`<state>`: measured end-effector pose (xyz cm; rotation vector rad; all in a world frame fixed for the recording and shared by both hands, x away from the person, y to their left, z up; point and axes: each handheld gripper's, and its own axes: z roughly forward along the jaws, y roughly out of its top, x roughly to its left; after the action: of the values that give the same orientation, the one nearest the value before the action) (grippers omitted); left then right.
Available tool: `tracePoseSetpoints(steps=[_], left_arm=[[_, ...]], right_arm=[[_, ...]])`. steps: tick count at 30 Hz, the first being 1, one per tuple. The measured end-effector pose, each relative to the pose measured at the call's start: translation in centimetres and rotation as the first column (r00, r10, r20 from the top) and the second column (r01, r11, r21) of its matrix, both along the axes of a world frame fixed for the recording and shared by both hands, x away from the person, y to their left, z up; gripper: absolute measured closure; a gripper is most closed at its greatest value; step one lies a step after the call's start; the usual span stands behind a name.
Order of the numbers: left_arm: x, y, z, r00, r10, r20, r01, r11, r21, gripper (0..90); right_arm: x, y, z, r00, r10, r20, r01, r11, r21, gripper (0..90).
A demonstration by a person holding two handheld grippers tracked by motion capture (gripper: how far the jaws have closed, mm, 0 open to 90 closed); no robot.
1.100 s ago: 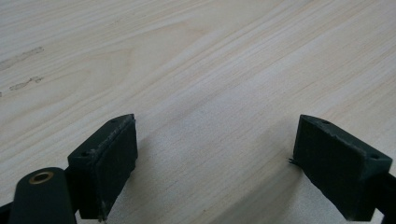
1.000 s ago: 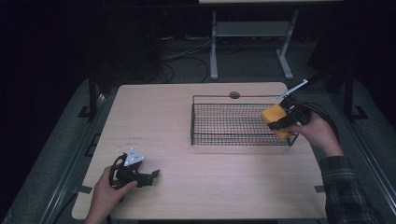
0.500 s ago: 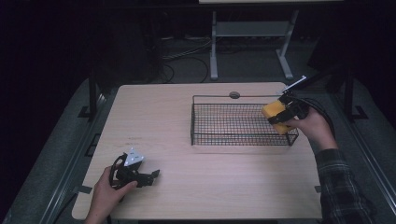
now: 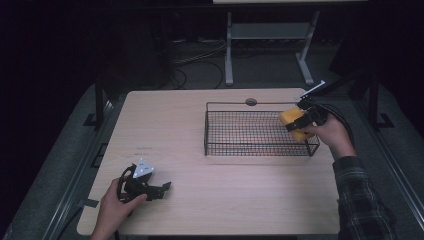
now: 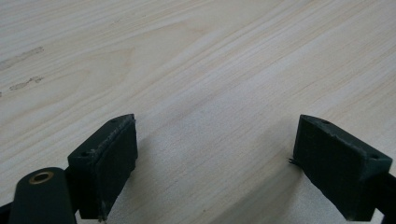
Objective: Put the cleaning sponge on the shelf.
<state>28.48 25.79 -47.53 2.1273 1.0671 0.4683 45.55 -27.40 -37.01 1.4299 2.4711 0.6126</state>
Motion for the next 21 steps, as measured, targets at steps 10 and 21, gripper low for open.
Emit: tracePoseSetpoints(steps=[10, 21], left_arm=[[0.0, 0.0, 0.0, 1.0000, 0.000, 0.000, 0.000, 1.0000, 0.000, 12.9], [0.0, 0.0, 0.0, 1.0000, 0.000, 0.000, 0.000, 1.0000, 0.000, 12.9]], right_arm=[[0.8, 0.0, -1.3, 0.9998, -0.014, -0.015, 0.014, 1.000, 0.002, 20.2], [1.3, 0.0, -2.5, 0.9990, -0.027, -0.037, 0.027, 1.000, 0.007, 20.1]])
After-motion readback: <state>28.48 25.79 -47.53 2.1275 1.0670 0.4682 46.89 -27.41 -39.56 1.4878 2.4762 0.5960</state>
